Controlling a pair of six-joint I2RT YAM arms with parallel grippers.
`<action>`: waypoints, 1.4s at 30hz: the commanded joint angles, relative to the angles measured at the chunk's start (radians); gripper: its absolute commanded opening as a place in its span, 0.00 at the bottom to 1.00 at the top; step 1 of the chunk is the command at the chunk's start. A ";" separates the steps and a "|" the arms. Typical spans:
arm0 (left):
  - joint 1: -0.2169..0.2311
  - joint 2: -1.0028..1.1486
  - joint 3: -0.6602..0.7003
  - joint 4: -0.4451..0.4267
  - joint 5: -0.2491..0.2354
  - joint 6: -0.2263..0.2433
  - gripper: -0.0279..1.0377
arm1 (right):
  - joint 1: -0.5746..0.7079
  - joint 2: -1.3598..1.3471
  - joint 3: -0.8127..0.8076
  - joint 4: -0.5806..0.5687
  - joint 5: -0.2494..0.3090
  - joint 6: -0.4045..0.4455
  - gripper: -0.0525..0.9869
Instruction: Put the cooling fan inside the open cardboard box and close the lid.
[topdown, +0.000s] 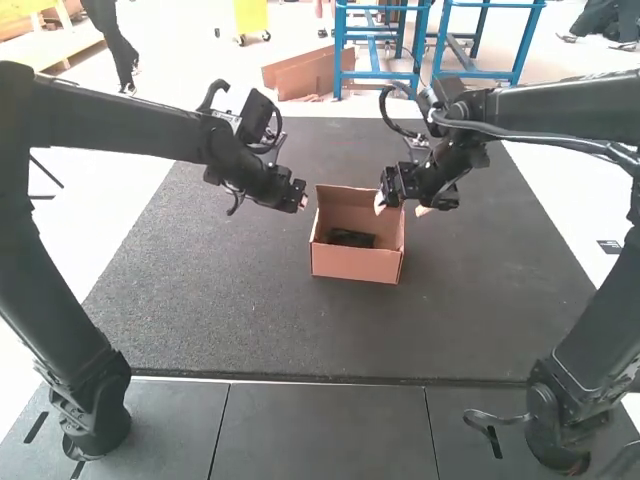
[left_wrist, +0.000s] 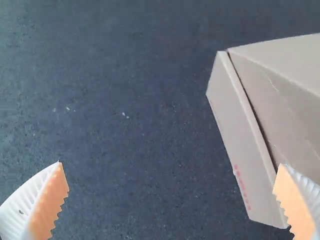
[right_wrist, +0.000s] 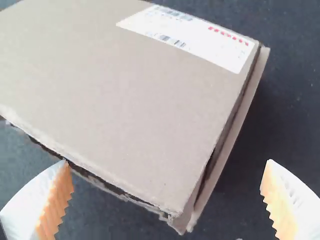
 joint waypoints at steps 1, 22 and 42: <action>0.022 -0.025 0.020 0.040 -0.104 0.012 0.94 | -0.039 -0.072 0.030 0.013 -0.044 0.042 0.90; -0.159 0.214 0.352 0.058 -0.111 0.023 0.94 | -0.334 -0.166 -0.101 0.182 0.265 -0.003 0.91; -0.184 0.284 0.142 0.015 0.001 -0.012 0.94 | -0.337 -0.160 -0.101 0.162 0.058 -0.012 0.91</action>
